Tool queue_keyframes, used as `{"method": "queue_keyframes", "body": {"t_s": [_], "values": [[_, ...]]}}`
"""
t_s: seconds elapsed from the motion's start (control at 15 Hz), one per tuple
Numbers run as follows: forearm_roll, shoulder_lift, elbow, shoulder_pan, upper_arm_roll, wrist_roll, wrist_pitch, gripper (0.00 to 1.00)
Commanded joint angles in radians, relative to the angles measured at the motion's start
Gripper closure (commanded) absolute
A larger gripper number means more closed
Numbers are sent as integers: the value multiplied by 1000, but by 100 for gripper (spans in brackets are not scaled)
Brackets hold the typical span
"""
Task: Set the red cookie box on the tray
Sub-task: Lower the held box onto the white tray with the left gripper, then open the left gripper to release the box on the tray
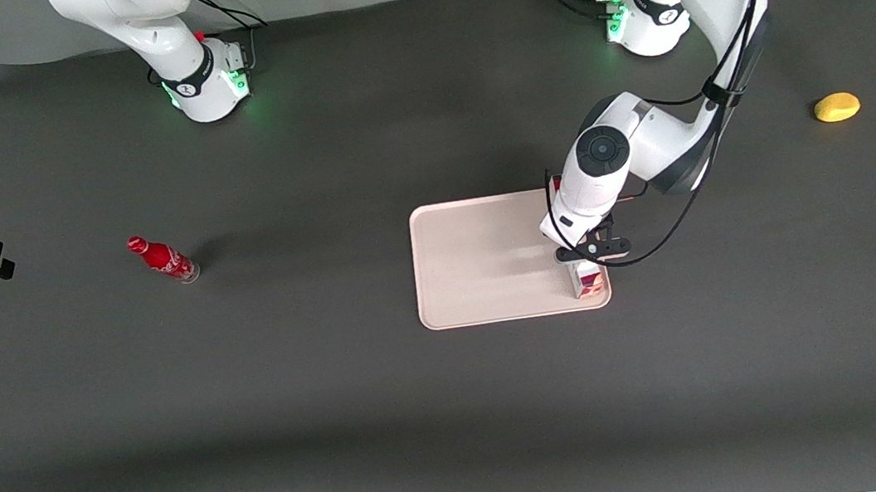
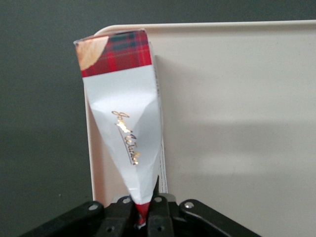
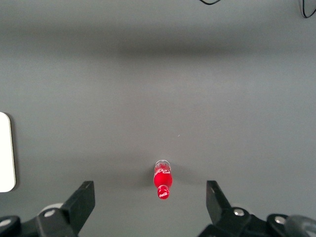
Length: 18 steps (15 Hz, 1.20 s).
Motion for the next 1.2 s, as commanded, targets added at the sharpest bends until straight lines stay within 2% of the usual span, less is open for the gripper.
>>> {"method": "queue_keyframes", "body": {"t_s": [0.0,0.73,0.87,1.13], "values": [[21,8,7,-5,-2,-25,12,2],[21,5,30,4,0,-10,-6,0],[21,-18,70,8,1,48,-46,0],[3,-102,195,18,3,273,-266,0]]}}
